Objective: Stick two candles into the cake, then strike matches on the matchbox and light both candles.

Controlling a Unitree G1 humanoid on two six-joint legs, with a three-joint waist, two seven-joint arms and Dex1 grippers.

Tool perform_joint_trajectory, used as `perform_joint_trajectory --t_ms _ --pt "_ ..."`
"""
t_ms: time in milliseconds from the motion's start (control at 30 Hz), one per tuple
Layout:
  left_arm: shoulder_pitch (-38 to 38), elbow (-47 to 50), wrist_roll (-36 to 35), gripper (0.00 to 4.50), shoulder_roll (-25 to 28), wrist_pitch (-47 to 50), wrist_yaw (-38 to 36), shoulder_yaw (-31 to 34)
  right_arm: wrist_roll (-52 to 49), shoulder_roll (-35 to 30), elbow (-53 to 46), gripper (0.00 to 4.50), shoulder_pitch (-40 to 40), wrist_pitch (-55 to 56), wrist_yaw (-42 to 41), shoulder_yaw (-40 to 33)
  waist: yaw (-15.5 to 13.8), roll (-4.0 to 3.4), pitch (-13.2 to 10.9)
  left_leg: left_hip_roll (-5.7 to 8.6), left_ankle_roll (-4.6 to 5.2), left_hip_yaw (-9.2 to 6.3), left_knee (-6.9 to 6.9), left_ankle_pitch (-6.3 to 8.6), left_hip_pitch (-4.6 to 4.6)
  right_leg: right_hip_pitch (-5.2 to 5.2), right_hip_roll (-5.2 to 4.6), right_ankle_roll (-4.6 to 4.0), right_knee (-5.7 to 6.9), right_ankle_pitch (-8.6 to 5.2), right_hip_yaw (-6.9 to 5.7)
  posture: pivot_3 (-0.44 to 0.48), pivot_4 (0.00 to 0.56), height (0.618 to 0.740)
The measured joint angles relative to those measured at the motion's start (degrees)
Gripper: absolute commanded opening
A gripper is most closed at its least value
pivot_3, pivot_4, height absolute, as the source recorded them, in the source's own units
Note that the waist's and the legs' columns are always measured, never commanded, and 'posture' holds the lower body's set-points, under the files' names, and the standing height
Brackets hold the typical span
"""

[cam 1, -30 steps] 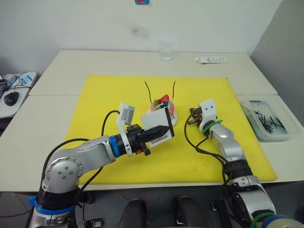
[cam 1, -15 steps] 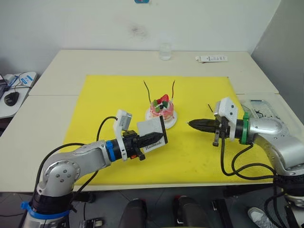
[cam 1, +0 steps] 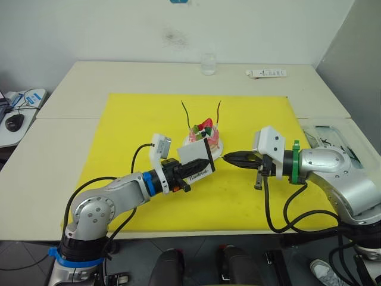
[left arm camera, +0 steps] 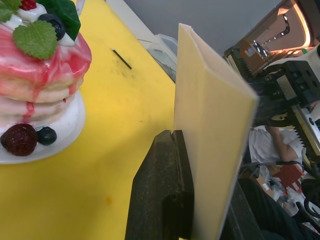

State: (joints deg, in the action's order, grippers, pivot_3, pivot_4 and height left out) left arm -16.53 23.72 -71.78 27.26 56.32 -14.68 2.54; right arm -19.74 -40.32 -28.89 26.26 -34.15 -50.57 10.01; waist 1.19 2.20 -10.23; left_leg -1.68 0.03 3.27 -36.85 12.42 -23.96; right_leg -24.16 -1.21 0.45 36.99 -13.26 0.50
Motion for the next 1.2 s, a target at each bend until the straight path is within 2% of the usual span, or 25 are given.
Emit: perform_joint_trajectory --t_ms 267,867,1067,1200 --pt "-0.4 0.0 -0.1 0.0 0.0 1.0 -0.5 0.0 1.0 2.2 0.0 0.01 2.5 1.0 1.0 0.9 0.0 0.0 0.0 0.02 0.0 0.01 -0.03 0.0 0.0 0.02 0.0 0.19 -0.01 0.11 0.0 0.0 0.15 0.74" --pt "-0.9 -0.4 -0.1 0.0 0.0 1.9 -0.7 0.3 3.5 2.0 0.2 0.01 3.8 1.1 0.6 3.7 -0.1 0.0 0.0 0.02 0.0 0.02 -0.04 0.0 0.0 0.01 0.0 0.19 0.0 0.12 0.02 0.0 0.15 0.74" --pt "-0.9 -1.0 -0.1 0.0 0.0 2.3 -0.7 0.3 5.9 0.6 -0.3 0.01 4.3 1.1 0.4 5.7 -0.1 0.0 0.0 0.01 0.0 0.01 -0.04 0.0 0.01 0.01 0.0 0.19 0.02 0.12 0.0 0.0 0.15 0.74" --pt "-1.2 -1.4 -1.0 0.0 -0.1 2.9 -0.7 0.5 8.2 -4.8 -2.7 0.01 3.2 1.1 -2.6 8.5 -0.1 0.0 0.0 0.04 0.0 0.02 -0.05 0.0 -0.01 0.02 -0.02 0.19 0.0 0.11 0.0 0.0 0.15 0.74"
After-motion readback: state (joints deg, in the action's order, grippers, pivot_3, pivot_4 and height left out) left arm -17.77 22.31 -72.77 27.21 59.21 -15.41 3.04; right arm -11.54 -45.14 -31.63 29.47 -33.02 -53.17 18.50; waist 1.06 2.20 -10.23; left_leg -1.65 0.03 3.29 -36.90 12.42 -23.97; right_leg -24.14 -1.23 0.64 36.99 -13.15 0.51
